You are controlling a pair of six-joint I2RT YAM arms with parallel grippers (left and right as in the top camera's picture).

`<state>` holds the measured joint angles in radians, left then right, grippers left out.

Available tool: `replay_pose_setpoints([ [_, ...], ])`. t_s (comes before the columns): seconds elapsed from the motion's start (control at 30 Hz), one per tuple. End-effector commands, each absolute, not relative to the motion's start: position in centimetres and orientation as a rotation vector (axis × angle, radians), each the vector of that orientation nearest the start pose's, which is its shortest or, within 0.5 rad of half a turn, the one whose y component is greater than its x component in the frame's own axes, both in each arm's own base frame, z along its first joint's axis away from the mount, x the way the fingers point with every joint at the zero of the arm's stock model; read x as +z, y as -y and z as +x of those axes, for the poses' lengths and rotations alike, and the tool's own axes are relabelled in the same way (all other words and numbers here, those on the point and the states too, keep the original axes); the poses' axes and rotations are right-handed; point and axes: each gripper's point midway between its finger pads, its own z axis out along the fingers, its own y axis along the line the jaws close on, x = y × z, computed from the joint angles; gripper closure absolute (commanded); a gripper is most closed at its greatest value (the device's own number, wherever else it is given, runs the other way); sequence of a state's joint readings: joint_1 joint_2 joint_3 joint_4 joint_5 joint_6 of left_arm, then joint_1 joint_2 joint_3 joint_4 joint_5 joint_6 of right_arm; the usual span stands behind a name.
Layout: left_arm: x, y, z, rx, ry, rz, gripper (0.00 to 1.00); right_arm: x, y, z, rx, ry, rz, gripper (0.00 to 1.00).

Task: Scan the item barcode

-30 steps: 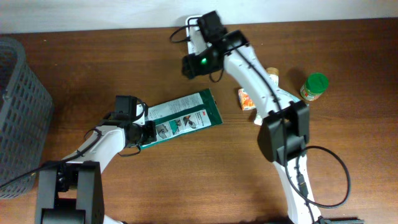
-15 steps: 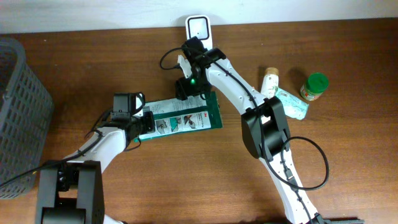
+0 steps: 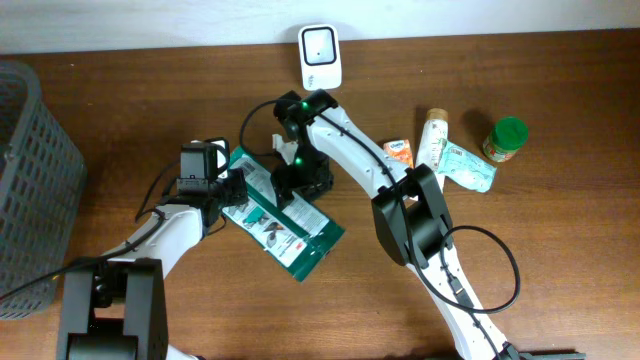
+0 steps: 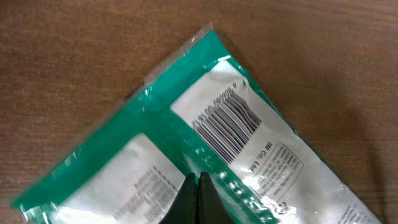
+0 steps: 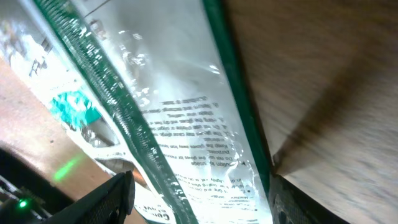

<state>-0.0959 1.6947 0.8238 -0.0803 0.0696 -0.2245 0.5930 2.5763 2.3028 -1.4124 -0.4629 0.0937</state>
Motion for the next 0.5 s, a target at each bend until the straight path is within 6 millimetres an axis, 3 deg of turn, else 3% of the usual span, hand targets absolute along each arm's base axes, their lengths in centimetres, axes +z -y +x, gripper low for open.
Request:
replay_pose_setpoints([
  [0.0,6.9,4.5,40.1,-0.207,-2.485,-0.134,1.00,2.3,-31.9,36.5,0.732,-3.204,-0.743,0.33],
  [0.07,7.1,4.2,38.6,-0.224,-2.540,-0.178,1.00,3.2,-31.1,38.3,0.740,-3.165,-0.697,0.33],
  [0.17,5.2,3.6,34.8,-0.209,-2.707,-0.268,1.00,5.0,-29.4,41.5,0.760,-3.092,-0.611,0.33],
  [0.27,3.4,2.3,32.7,-0.097,-2.797,-0.299,1.00,5.6,-27.9,43.0,0.763,-3.071,-0.554,0.32],
  [0.33,1.9,1.3,32.0,-0.016,-2.828,-0.351,1.00,5.5,-27.4,43.2,0.760,-3.079,-0.537,0.32],
  [0.47,-0.1,1.4,32.2,-0.016,-2.860,-0.353,1.00,5.3,-26.7,43.4,0.707,-3.089,-0.527,0.32],
])
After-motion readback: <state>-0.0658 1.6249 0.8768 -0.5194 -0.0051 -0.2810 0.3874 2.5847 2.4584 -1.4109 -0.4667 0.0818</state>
